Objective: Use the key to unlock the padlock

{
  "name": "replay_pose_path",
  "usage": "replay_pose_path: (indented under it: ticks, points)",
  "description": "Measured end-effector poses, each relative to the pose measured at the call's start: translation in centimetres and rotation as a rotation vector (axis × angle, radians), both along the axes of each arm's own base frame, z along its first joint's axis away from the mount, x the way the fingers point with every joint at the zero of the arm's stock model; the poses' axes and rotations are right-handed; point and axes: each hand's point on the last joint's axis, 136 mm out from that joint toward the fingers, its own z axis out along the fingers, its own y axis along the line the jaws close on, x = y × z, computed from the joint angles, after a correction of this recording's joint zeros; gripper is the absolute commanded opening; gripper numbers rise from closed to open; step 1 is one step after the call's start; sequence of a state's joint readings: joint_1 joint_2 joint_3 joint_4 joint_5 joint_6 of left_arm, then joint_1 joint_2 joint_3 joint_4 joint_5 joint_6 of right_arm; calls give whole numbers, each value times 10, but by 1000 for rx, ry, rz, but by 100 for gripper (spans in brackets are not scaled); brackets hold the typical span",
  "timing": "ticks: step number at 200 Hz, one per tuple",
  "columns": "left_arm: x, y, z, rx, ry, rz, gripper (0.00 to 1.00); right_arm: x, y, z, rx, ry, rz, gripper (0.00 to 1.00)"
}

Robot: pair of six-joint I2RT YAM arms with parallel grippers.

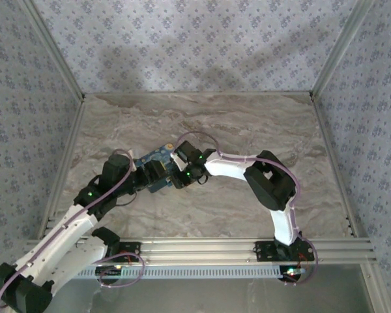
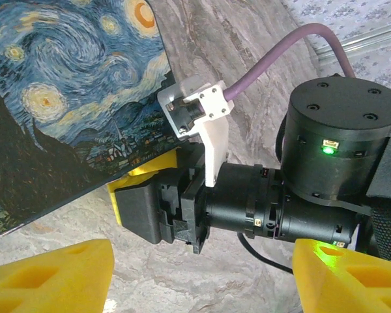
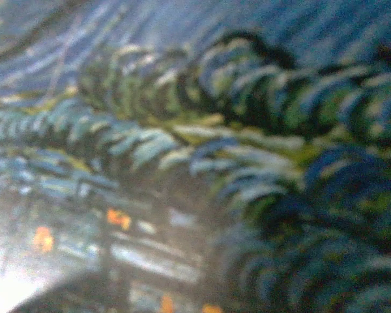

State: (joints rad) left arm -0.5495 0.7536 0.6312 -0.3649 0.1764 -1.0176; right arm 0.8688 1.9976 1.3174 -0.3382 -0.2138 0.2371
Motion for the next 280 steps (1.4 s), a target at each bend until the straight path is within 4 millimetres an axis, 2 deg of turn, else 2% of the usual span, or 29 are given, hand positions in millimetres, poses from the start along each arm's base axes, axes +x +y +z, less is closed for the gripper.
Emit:
replay_pose_path:
  ticks: [28,42,89,121,141,153,164,171,174,185,187,189,192,193,209,213,216,225,251,280]
  points:
    - [0,0,0,-4,5,-4,73,-1,-1,-1,-13,-7,8,26]
    - [0,-1,0,-5,6,-4,73,-2,-2,-2,-18,-11,13,24]
    - [0,-1,-1,-8,10,-4,73,-5,-4,-5,-20,-27,18,2]
    - [1,-2,-5,-5,18,-6,73,-14,-13,-3,-15,-30,19,0]
    - [3,-3,-7,-6,23,-5,73,-21,-25,7,5,-33,10,0]
    - [5,-5,-8,-9,28,-5,73,-21,-31,22,37,-46,-9,0]
    - [7,-7,-8,-13,28,-9,73,-15,-36,45,88,-73,-34,0]
    - [8,-9,-9,-18,30,-13,73,-9,-41,66,136,-102,-58,0]
    - [9,-10,-9,-19,30,-14,73,-9,-41,69,143,-106,-62,0]
    - [12,-13,-11,-21,35,-20,73,0,-48,105,222,-162,-94,0]
    - [12,-13,-11,-21,37,-21,73,0,-48,105,222,-162,-94,0]
    - [12,-14,-11,-21,37,-22,73,3,-51,117,250,-181,-105,0]
    - [13,-15,-12,-22,40,-24,73,3,-52,121,258,-187,-107,0]
    - [13,-15,-12,-23,41,-24,73,4,-53,128,272,-200,-110,0]
    - [18,-21,-11,-33,44,-34,74,12,-65,172,363,-272,-145,0]
    - [21,-23,-8,-39,40,-38,74,12,-65,172,363,-272,-145,0]
    - [22,-25,-7,-43,39,-41,74,12,-69,185,388,-294,-155,0]
    - [26,-30,0,-57,28,-51,75,11,-75,204,421,-325,-163,0]
    - [42,-49,36,-120,-49,-93,75,5,-87,238,489,-376,-177,0]
    - [48,-74,72,-181,-130,-161,75,4,-95,253,533,-378,-197,0]
